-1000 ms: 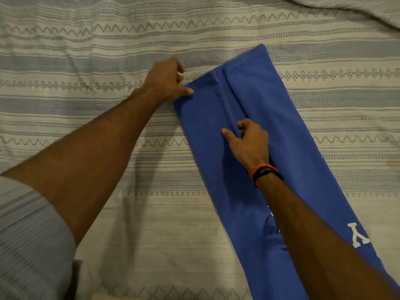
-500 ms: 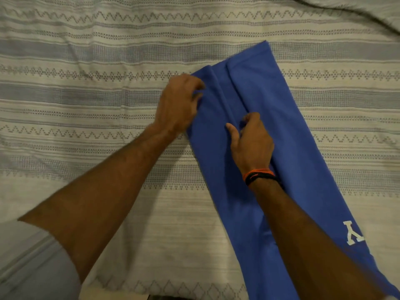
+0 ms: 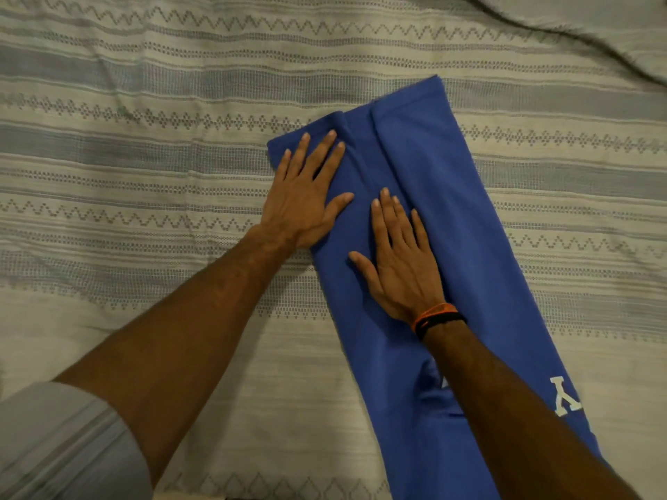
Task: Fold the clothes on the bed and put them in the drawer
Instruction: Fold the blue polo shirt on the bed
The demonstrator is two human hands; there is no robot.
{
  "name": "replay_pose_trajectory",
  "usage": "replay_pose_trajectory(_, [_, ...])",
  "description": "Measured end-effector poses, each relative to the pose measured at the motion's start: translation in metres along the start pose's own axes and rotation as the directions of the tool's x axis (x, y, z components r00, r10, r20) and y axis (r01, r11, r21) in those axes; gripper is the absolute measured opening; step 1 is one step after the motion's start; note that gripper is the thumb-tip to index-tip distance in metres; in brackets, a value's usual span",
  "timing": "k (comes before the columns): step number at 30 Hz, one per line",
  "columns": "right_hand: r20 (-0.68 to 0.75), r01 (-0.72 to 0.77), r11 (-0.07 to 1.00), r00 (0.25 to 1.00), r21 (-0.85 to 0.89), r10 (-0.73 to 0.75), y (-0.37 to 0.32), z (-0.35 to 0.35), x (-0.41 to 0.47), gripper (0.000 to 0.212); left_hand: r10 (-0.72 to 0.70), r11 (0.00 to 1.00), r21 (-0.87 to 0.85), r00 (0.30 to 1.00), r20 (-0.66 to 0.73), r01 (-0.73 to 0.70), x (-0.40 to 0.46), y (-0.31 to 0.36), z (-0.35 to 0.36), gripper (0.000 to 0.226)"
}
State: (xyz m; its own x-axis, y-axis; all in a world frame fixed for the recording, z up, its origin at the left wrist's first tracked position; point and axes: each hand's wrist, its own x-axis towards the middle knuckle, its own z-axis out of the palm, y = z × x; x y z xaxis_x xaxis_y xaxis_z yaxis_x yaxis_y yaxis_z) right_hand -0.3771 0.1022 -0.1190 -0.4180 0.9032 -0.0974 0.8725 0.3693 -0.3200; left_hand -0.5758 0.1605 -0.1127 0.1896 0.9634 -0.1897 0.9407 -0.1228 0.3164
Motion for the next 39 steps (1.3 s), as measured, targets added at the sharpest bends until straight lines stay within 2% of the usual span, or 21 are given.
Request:
replay_pose_trajectory(1, [-0.032,-0.009,0.997,0.999,0.081,0.012,0.001,-0.008,0.004,0.072,-0.022,0.998,-0.063,0.999,-0.027,0.02,0.001,0.004,-0.005,0.073])
replay_pose_trajectory(3, [-0.13,-0.057,0.959,0.987,0.276,0.096,0.003,-0.027,0.02,0.054,-0.128,0.98,-0.173,0.978,-0.164,0.1,0.0,0.011,-0.018,0.066])
replay_pose_trajectory(5, [-0.185,-0.121,0.921,0.962,0.369,0.201,0.011,-0.045,0.043,0.043,-0.334,0.922,-0.285,0.91,-0.246,0.262,-0.001,0.018,-0.027,0.064])
replay_pose_trajectory(7, [-0.184,-0.163,0.929,0.955,0.331,0.233,0.024,-0.058,0.07,0.041,-0.514,0.825,-0.383,0.833,-0.205,0.416,0.0,0.02,-0.033,0.068])
replay_pose_trajectory(10, [-0.113,-0.201,0.953,0.967,0.227,0.231,0.047,-0.069,0.107,0.044,-0.67,0.69,-0.446,0.736,-0.095,0.57,0.006,0.021,-0.04,0.075])
replay_pose_trajectory(15, [-0.049,-0.199,0.978,0.978,0.055,0.202,0.066,-0.079,0.146,0.054,-0.83,0.435,-0.624,0.558,0.002,0.649,0.021,0.017,-0.049,0.078])
replay_pose_trajectory(18, [-0.028,-0.255,0.952,0.964,0.17,0.263,0.071,-0.084,0.162,0.065,-0.859,0.299,-0.691,0.501,0.105,0.658,0.03,0.007,-0.05,0.063])
replay_pose_trajectory(21, [0.04,-0.309,0.903,0.949,0.298,0.312,0.078,-0.093,0.175,0.071,-0.84,0.186,-0.744,0.497,0.218,0.641,0.034,-0.005,-0.046,0.032])
replay_pose_trajectory(23, [0.123,-0.394,0.82,0.918,0.416,0.378,0.084,-0.1,0.184,0.066,-0.824,0.126,-0.783,0.504,0.259,0.609,0.035,-0.01,-0.046,0.025])
replay_pose_trajectory(27, [0.176,-0.414,0.77,0.909,0.486,0.378,0.096,-0.108,0.19,0.02,-0.788,0.083,-0.848,0.556,0.265,0.523,0.031,-0.001,-0.055,0.017])
replay_pose_trajectory(29, [0.189,-0.386,0.749,0.922,0.538,0.339,0.098,-0.115,0.183,0.011,-0.776,0.087,-0.874,0.583,0.242,0.479,0.024,0.005,-0.061,0.023])
replay_pose_trajectory(33, [0.161,-0.292,0.712,0.955,0.639,0.248,0.107,-0.136,0.156,0.013,-0.779,0.134,-0.91,0.609,0.148,0.393,0.001,0.023,-0.076,0.018])
replay_pose_trajectory(36, [0.099,-0.186,0.728,0.982,0.66,0.162,0.115,-0.154,0.126,0.018,-0.748,0.243,-0.927,0.664,0.008,0.286,-0.025,0.046,-0.084,0.021])
replay_pose_trajectory(39, [0.076,-0.126,0.755,0.992,0.643,0.101,0.123,-0.169,0.089,0.018,-0.657,0.389,-0.897,0.746,-0.11,0.21,-0.056,0.072,-0.082,0.027])
